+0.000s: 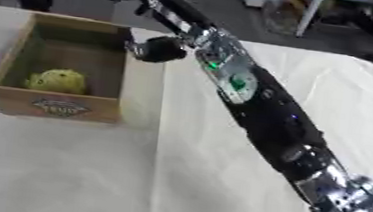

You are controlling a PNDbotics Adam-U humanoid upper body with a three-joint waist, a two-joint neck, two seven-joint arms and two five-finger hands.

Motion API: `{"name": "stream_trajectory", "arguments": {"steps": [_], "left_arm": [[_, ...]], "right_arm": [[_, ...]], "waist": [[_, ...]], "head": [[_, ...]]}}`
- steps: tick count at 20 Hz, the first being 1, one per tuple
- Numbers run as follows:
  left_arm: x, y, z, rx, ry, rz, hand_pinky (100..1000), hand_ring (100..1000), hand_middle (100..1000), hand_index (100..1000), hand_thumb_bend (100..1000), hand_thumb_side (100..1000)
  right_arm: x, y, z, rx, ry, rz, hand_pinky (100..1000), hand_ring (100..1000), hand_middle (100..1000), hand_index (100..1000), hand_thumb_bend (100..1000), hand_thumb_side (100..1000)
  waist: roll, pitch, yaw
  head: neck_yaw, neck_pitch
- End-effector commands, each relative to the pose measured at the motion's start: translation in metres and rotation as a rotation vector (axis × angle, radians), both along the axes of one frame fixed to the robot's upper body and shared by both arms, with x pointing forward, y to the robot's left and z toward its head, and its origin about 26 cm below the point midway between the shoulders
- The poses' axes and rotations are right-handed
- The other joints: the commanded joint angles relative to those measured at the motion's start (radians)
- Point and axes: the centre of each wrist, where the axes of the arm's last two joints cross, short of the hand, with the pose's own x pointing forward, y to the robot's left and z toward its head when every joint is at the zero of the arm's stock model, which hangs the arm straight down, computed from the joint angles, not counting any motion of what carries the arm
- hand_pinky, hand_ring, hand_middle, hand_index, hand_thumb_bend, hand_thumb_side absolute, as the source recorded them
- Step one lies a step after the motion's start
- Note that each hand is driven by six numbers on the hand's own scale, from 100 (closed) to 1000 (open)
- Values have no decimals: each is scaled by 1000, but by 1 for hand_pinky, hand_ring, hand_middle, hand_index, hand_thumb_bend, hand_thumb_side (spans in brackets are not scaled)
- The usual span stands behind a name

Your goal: Pick up objects on the table and place them in the box.

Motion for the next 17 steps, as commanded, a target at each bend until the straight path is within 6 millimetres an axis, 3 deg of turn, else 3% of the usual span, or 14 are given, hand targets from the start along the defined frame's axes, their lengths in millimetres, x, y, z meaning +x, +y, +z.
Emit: {"name": "stream_trajectory", "arguments": {"steps": [1, 9, 17], "left_arm": [[0, 10, 4, 12, -17, 46, 626, 910, 626, 699, 198, 614], [-2, 21, -2, 7, -5, 115, 625, 912, 626, 699, 201, 618], [-2, 25, -3, 4, -1, 138, 626, 914, 627, 700, 202, 622]], "right_arm": [[-21, -24, 21, 155, -1, -18, 683, 876, 768, 848, 100, 209], [-60, -72, -15, 441, 122, -194, 645, 852, 730, 821, 100, 377], [-73, -87, -56, 578, 221, -295, 635, 841, 688, 801, 100, 531]], "waist": [[5, -17, -20], [8, -14, -93], [4, -10, -115]], "head": [[26, 7], [65, -2], [81, -6]]}}
